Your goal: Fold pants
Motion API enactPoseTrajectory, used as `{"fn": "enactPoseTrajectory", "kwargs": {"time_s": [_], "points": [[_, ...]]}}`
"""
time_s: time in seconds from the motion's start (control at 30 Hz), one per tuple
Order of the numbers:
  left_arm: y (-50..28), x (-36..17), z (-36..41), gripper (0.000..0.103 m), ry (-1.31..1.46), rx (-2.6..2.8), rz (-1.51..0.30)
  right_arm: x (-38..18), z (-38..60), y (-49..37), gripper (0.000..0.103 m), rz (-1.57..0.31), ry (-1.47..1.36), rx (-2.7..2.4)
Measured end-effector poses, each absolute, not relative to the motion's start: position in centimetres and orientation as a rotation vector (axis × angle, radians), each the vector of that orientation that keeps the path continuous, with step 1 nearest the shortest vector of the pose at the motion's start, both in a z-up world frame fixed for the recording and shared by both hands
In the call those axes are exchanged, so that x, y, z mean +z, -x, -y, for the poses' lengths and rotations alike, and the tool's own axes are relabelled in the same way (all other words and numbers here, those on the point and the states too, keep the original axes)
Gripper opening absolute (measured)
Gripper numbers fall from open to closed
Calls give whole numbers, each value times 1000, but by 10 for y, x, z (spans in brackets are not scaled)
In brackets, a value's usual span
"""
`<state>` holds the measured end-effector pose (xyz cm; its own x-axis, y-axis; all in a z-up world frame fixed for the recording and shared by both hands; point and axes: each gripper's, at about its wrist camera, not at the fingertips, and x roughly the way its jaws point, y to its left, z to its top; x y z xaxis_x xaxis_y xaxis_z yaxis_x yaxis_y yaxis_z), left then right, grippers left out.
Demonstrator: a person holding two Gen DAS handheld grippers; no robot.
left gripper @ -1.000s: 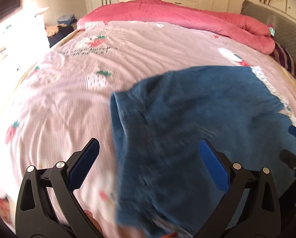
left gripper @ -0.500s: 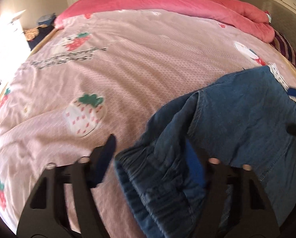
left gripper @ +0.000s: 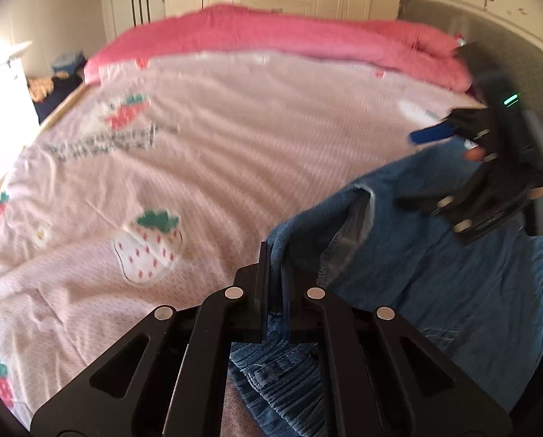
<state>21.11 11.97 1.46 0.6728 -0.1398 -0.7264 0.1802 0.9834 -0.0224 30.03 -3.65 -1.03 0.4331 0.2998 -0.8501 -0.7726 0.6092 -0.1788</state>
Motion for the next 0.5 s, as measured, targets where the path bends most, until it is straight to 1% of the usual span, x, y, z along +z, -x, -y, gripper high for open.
{"fn": "enactPoseTrajectory", "kwargs": {"time_s": [0.07, 0.1, 0.13, 0.17, 0.2, 0.23, 0.27, 0.3, 0.33, 0.5], "points": [[-205, 22, -117, 1, -55, -200, -775, -12, 29, -301, 96, -887, 651, 760], [-203, 24, -115, 1, -63, -203, -758, -13, 26, -302, 85, -891, 658, 773], [-201, 25, -114, 1, -67, -205, -752, -13, 25, -302, 51, -904, 654, 797], [-199, 27, -112, 1, -72, -214, -742, -12, 23, -302, 36, -934, 628, 847], [-198, 27, -111, 1, -74, -214, -740, -11, 23, -300, 24, -942, 617, 870], [-198, 27, -111, 1, -76, -208, -738, -9, 24, -294, 19, -932, 625, 884], [-197, 28, -111, 1, -81, -202, -735, -7, 25, -289, 7, -922, 637, 893], [-196, 28, -112, 1, -83, -193, -732, -4, 26, -283, 5, -908, 643, 895], [-196, 28, -113, 1, -73, -191, -729, 2, 31, -276, 4, -887, 635, 894], [-175, 34, -110, 1, -98, -212, -685, 32, 55, -237, 4, -798, 548, 874]]}}
